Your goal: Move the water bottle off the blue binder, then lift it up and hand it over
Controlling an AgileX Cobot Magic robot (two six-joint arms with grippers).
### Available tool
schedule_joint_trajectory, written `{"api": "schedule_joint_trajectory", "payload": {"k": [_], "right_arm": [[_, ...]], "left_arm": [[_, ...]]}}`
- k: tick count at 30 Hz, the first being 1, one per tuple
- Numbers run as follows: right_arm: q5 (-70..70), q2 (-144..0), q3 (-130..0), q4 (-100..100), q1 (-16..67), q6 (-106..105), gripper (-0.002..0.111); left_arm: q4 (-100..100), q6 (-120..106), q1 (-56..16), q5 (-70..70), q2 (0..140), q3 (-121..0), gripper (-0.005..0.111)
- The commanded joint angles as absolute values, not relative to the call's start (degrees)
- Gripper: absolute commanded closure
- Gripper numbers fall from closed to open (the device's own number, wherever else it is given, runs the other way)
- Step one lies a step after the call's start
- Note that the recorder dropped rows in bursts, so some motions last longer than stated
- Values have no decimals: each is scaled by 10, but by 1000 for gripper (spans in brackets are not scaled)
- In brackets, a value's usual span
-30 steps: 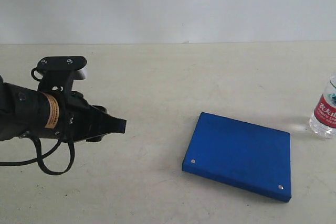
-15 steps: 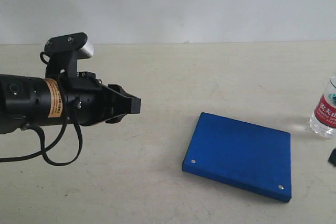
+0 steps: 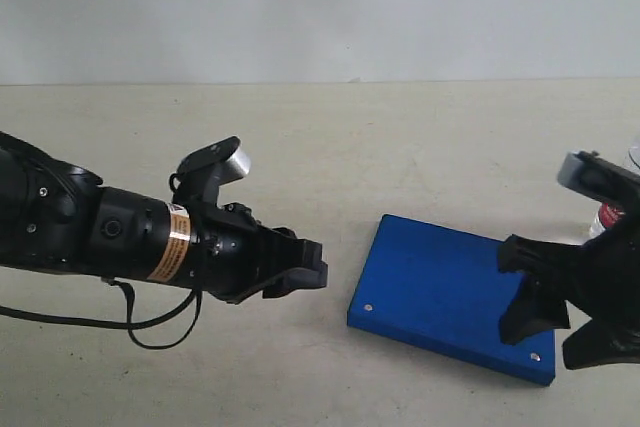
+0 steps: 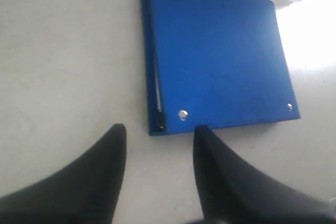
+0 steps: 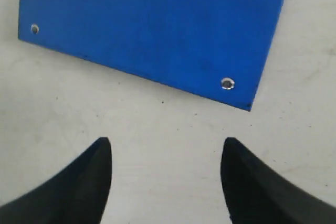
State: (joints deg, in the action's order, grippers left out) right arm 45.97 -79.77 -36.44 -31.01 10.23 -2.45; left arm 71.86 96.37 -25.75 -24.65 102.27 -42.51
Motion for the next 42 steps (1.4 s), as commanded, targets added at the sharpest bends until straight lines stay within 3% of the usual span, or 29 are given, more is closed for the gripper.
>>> {"api": "schedule_joint_trajectory", "payload": {"k": [1,6,11,15,20,29,33,39,42], "right_arm": [[516,-847,-419,-307,102,-81,53],[490,-847,-435,-235,79,-20,53],[488,-873,-433,-275,-27,-64,53],[508,-924,-433,-427,-31,-249,53],[486,-970,-433,-416,-35,-245,53],[442,-1024,-434,-431,-35,-265,53],[493,-1024,-434,-508,-35,-349,53],[698,-1024,-434,-694,-35,-500,53],[700,-1024,-434,-713,-35,-510,53]], "left_arm": [[747,995,-259,-268,1026,-437,67],[748,994,-259,-256,1026,-440,67],[748,994,-259,-259,1028,-440,67],[748,994,-259,-270,1061,-446,67],[748,994,-259,-330,1093,-454,67],[748,990,-259,-301,1093,-454,67],[747,974,-259,-297,1093,-454,67],[683,970,-258,-183,1093,-454,67],[667,970,-258,-150,1093,-454,67]]}}
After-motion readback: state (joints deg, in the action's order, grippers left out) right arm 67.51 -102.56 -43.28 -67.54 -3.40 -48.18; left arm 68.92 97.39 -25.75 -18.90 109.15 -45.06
